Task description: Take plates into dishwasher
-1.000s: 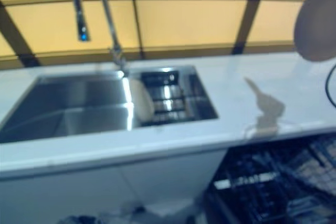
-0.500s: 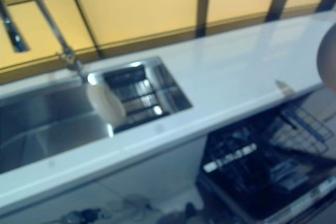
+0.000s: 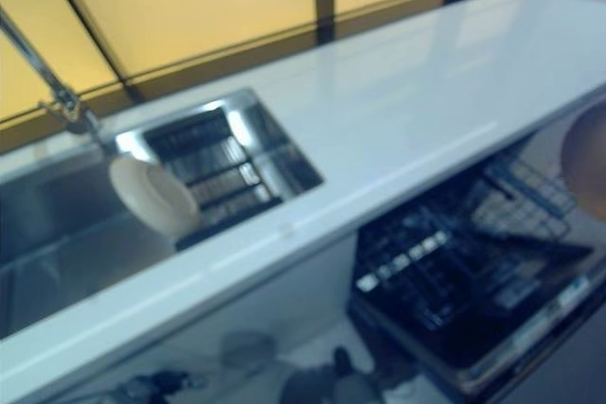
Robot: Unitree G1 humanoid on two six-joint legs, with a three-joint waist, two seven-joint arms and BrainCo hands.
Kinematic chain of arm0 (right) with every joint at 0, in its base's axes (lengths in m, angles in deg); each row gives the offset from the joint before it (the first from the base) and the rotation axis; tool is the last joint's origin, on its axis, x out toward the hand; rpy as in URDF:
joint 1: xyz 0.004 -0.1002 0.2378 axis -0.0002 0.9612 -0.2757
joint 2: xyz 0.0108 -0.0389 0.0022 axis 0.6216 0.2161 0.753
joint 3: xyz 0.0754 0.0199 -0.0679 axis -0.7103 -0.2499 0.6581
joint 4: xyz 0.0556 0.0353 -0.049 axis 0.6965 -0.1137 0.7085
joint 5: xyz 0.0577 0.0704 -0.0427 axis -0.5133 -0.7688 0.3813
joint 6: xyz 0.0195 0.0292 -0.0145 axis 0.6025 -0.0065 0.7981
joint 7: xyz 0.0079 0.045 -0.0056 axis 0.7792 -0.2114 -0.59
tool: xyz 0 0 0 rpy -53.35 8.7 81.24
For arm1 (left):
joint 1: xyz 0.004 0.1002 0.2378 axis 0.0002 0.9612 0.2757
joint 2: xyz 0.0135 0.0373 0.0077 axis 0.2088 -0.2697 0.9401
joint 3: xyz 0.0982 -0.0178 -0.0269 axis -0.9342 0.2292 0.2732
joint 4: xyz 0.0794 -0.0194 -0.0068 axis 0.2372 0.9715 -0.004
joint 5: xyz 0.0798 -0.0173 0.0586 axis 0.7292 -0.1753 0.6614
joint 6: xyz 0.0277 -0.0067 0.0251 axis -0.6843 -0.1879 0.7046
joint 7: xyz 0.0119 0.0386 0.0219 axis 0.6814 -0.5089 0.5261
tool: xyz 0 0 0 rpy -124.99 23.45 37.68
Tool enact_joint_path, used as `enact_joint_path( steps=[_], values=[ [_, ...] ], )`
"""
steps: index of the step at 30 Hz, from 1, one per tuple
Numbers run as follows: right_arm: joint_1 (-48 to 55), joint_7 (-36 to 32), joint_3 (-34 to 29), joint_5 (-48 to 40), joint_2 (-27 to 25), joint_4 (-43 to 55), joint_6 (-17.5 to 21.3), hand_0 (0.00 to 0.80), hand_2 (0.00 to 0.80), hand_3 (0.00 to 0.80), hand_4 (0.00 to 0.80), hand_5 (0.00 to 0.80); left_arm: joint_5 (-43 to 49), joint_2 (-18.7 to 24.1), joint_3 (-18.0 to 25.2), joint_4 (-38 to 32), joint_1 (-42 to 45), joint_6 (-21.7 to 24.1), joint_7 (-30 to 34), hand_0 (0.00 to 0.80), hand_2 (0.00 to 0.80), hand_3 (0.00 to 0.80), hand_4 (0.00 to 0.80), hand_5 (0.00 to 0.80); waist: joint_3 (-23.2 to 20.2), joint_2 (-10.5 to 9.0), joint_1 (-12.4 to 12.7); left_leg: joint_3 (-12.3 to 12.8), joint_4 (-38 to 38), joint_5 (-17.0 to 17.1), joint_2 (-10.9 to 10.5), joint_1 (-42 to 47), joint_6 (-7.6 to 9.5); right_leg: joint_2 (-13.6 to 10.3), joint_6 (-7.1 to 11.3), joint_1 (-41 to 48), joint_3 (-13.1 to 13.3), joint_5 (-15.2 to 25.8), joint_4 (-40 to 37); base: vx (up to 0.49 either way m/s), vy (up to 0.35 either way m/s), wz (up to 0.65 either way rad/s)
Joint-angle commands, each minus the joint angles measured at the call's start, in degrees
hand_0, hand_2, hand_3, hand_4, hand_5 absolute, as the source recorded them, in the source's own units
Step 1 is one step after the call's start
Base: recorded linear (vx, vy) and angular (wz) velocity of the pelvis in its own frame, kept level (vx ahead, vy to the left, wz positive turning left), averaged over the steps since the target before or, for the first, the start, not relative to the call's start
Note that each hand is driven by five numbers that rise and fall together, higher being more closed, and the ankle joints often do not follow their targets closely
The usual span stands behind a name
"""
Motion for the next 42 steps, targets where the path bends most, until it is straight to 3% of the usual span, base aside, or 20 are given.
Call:
enact_joint_path(
  steps=[1, 19, 33, 42],
  values=[
    [-0.5, 0.9, -2.0, 3.0, 4.1, 2.1, 0.6, 0.800, 0.800, 0.800, 0.800, 0.800, 1.8, 4.0, 1.2, 0.1, -2.4, 0.7, -1.0, 0.000, 0.000, 0.000, 0.000, 0.000, -1.0, -3.67, 1.0, -1.8, 0.1, 1.0, 2.9, 1.3, -0.04, -2.4, 5.27, 4.5, 0.3, -4.5, 0.2, 0.000, 0.000, 0.00],
    [-10.4, 1.1, 12.6, 14.0, 12.8, -1.1, -2.8, 0.800, 0.800, 0.800, 0.800, 0.800, 2.4, 3.3, -0.2, -1.5, -3.8, -1.5, 0.6, 0.000, 0.000, 0.000, 0.000, 0.000, 0.0, -2.27, 4.3, -3.8, 0.1, 1.7, 2.6, 0.3, -0.04, -3.4, 5.04, 4.9, -2.3, -4.7, 0.3, -0.001, 0.001, 0.01],
    [-16.9, 1.9, 22.2, 16.9, 19.8, -9.2, -7.2, 0.800, 0.800, 0.800, 0.800, 0.800, 2.9, 2.6, -2.1, -1.9, -5.3, -2.2, 1.0, 0.000, 0.000, 0.000, 0.000, 0.000, 0.6, -1.22, 7.2, -5.4, 0.1, 2.3, 2.7, -0.5, -0.27, -4.2, 4.93, 5.0, -4.2, -4.6, 0.3, 0.010, -0.014, 0.06],
    [-20.6, 2.0, 27.3, 23.9, 23.1, -18.9, -11.0, 0.800, 0.800, 0.800, 0.800, 0.800, 2.0, 1.6, -4.0, -1.4, -7.6, -2.3, 0.7, 0.000, 0.000, 0.000, 0.000, 0.000, 2.2, 0.69, 8.6, -6.5, 0.1, 3.0, 2.6, -1.7, -0.57, -5.0, 4.99, 4.7, -5.3, -4.7, 0.4, -0.029, -0.008, 0.09]
  ],
)
